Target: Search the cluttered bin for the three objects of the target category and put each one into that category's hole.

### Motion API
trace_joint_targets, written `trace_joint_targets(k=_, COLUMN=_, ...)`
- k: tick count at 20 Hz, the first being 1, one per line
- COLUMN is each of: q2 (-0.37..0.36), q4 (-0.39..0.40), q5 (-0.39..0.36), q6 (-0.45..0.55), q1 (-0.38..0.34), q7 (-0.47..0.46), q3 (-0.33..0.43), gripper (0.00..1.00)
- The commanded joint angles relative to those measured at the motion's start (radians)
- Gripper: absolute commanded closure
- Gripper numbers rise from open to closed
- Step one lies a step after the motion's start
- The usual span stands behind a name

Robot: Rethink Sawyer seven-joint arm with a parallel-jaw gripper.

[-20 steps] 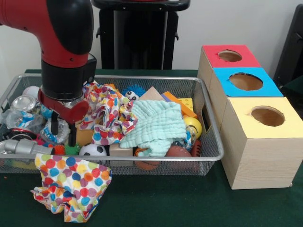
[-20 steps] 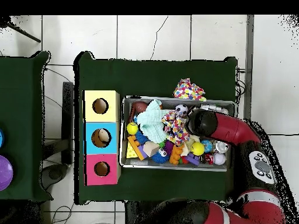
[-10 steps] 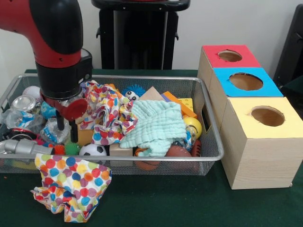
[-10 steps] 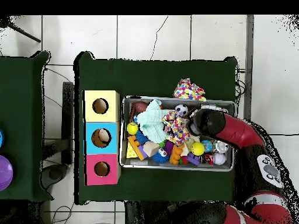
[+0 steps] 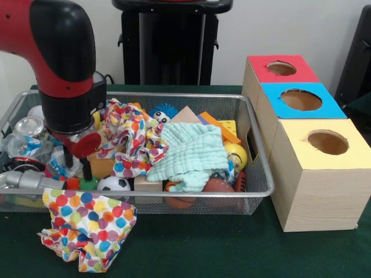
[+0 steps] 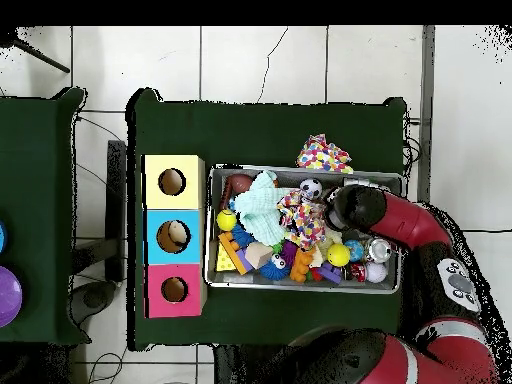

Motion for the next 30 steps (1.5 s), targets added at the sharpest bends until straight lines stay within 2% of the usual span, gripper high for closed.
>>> trace_joint_targets(k=1, q2=0.150, q4=-0.107, q5=-0.070, q6=-0.086, q1=-0.014, q7=-0.016, q3=0.024, gripper=0.00)
trace_joint_targets(k=5, q2=0.186, q4=-0.133, q5=-0.075, q6=-0.107, q1=-0.014, q7=-0.008, q3=0.022, gripper=0.00)
trace_joint_targets(k=11, q2=0.204, q4=-0.149, q5=-0.086, q6=-0.102, q1=0.006, q7=-0.001, q3=-0.003, gripper=0.00)
trace_joint_targets(k=15, q2=0.220, q4=-0.160, q5=-0.088, q6=-0.133, q1=0.013, q7=0.024, q3=-0.017, gripper=0.00)
trace_joint_targets(k=18, q2=0.242, q4=-0.197, q5=-0.105, q6=-0.209, q1=0.060, q7=0.106, q3=-0.095, gripper=0.00)
trace_joint_targets(k=19, q2=0.259, q4=-0.217, q5=-0.116, q6=-0.257, q1=0.097, q7=0.164, q3=-0.157, gripper=0.00)
trace_joint_targets(k=22, q2=0.282, q4=-0.240, q5=-0.101, q6=-0.276, q1=0.125, q7=0.192, q3=-0.206, gripper=0.00)
trace_joint_targets(k=24, q2=0.292, q4=-0.258, q5=-0.090, q6=-0.260, q1=0.123, q7=0.167, q3=-0.209, gripper=0.00)
trace_joint_targets(k=25, q2=0.290, q4=-0.254, q5=-0.066, q6=-0.223, q1=0.092, q7=0.125, q3=-0.166, gripper=0.00)
trace_joint_targets(k=28, q2=0.289, q4=-0.269, q5=-0.039, q6=-0.118, q1=0.061, q7=0.042, q3=-0.125, gripper=0.00)
trace_joint_targets(k=29, q2=0.288, q4=-0.281, q5=-0.043, q6=-0.066, q1=0.052, q7=-0.005, q3=-0.110, gripper=1.00)
trace_joint_targets(k=30, q2=0.287, q4=-0.286, q5=-0.038, q6=-0.038, q1=0.049, q7=-0.015, q3=-0.106, gripper=1.00)
